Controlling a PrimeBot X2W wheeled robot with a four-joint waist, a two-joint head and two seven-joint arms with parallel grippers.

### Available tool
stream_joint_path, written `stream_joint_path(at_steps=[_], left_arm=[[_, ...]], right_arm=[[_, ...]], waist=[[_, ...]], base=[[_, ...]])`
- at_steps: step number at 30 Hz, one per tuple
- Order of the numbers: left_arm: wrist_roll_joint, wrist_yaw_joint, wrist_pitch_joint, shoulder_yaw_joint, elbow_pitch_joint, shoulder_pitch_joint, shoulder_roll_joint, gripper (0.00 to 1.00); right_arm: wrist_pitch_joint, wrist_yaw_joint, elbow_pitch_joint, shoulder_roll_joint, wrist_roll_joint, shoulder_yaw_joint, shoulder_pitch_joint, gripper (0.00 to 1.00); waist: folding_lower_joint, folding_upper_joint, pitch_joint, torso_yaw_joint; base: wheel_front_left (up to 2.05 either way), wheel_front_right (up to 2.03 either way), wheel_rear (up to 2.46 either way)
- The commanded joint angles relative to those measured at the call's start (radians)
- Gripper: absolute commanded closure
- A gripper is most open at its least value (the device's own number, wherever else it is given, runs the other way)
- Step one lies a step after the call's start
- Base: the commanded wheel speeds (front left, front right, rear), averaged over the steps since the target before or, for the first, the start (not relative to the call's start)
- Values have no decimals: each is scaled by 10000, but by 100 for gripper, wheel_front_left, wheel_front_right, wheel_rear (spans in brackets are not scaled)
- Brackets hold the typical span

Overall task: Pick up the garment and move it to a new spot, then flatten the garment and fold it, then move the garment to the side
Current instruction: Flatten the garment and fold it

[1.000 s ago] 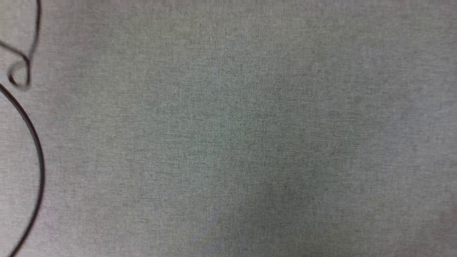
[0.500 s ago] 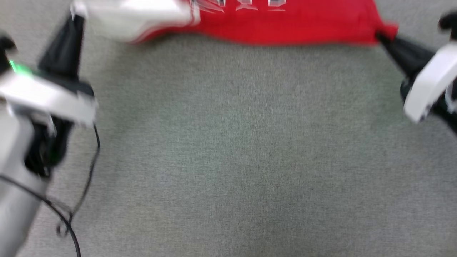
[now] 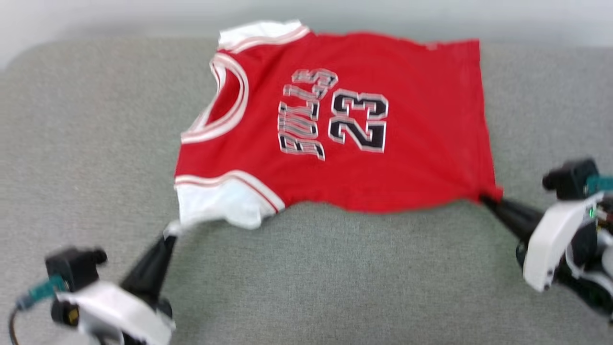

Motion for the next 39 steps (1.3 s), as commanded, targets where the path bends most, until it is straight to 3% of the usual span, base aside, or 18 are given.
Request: stream_joint_path(at_steps=[1,21,29,39], left_arm=[[-168,67,2,-107,-91,489,20,100],[-2165,341,111,-388,-713,4729,310,100],[-2349,387,137,-389,-439,5114,291,100],[-1508,389,53,-141,-377,4158,364,100]], right_arm=[[-6,-8,-54,-29,99,-145,520,100],[220,-10,-948,-114,254,-1639,5352,100],[505,-10,-1384,-17,-12,-2296,6550,100],[853,-8,-1774,493,-281,-3007,6567,100]], waist=[[3,0,-467,65],[3,0,-2224,205],[3,0,-2488,218],[3,0,-2346,161]], base=[[0,0,0],[0,0,0],[0,0,0],[0,0,0]])
